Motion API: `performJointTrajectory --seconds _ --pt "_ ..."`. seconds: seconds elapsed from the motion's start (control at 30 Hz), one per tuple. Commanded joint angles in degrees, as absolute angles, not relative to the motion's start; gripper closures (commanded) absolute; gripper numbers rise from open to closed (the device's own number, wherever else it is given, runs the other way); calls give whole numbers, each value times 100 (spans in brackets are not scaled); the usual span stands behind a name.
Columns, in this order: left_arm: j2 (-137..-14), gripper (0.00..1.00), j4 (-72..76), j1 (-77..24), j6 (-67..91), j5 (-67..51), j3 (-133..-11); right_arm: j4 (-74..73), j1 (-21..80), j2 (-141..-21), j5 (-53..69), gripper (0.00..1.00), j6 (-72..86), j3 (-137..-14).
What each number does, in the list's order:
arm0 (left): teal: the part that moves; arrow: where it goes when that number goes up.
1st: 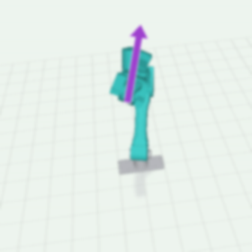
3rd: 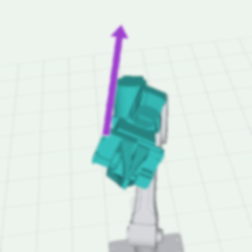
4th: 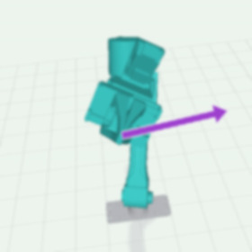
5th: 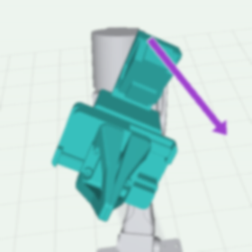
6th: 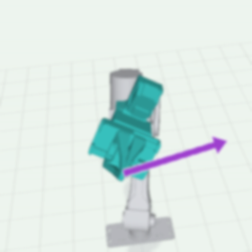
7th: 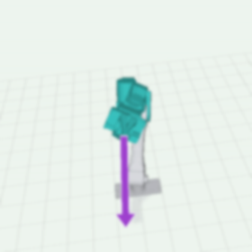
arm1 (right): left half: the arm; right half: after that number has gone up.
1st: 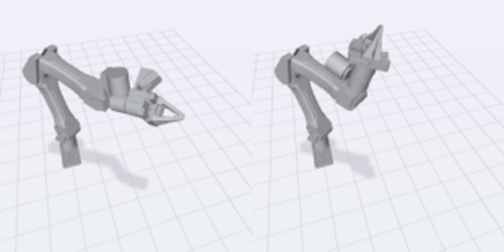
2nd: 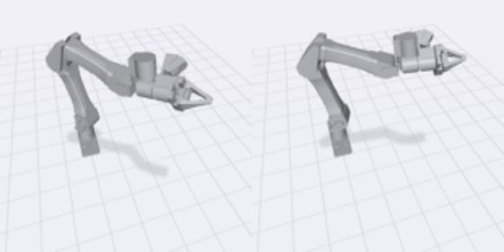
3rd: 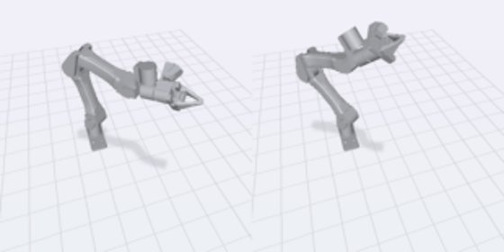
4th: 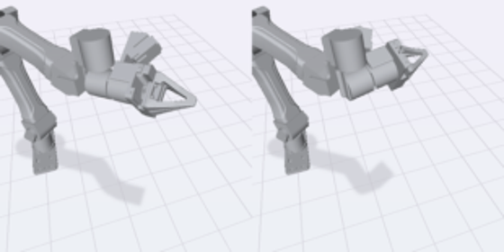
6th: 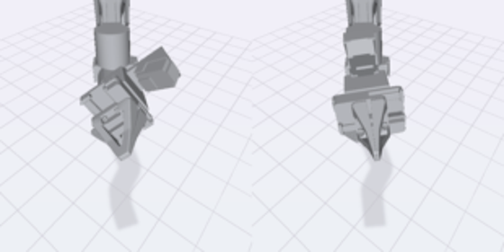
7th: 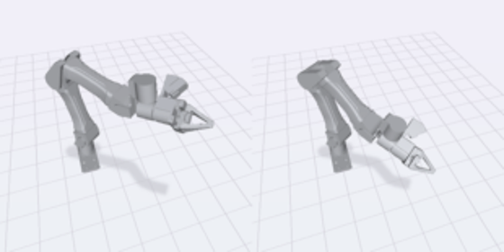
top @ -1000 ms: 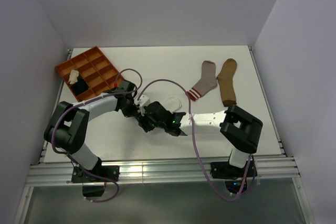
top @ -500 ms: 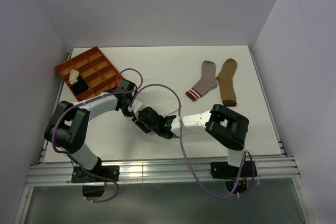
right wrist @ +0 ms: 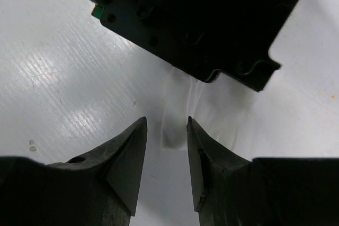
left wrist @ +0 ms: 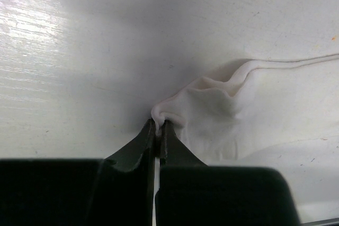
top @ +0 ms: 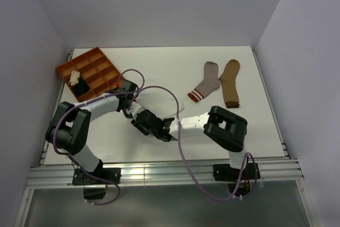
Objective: Roll the socks
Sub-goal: Roll the sock at the center of the board.
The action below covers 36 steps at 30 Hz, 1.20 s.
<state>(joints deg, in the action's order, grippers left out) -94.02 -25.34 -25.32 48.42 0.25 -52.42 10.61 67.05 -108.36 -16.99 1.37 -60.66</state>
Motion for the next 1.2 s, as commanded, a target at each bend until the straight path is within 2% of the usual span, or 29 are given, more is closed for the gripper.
performJointTrajectory --seconds 0.0,0.37,0.4,0.5,0.57,0.6,0.63,0.77,0.8,0.87,1.17 --pt "-9545 99 -2883 -2531 4641 141 -5273 1046 6768 -11004 -1811 57 62 -6241" --pt "-9545 99 -2804 -2531 4649 70 -5203 669 6776 -11478 -2117 65 272 -6354" --pt "-9536 98 -2804 -2531 4649 62 -5203 651 6776 -11487 -2144 68 307 -6337" --pt "-9484 94 -2751 -2531 4684 53 -5151 545 6733 -11496 -2171 87 465 -6284" --pt "-9370 91 -2699 -2531 4772 53 -5080 501 6654 -11400 -2031 96 632 -6223" --pt "-9239 87 -2663 -2531 4868 114 -5037 501 6610 -11356 -1917 100 694 -6118" --pt "-9159 84 -2628 -2531 4913 140 -4949 510 6557 -11277 -1803 100 764 -6056" --pt "-8702 63 -2409 -2461 5203 255 -4711 518 6145 -10987 -820 100 1281 -5819" --pt "-8605 51 -2286 -2444 5264 281 -4659 536 5935 -10908 -278 100 1379 -5731" --pt "-8368 36 -2189 -2365 5440 316 -4527 580 5705 -10890 261 100 1677 -5678" --pt "-7621 30 -1504 -2259 6002 123 -3964 1860 4510 -11039 3125 100 3205 -5010"
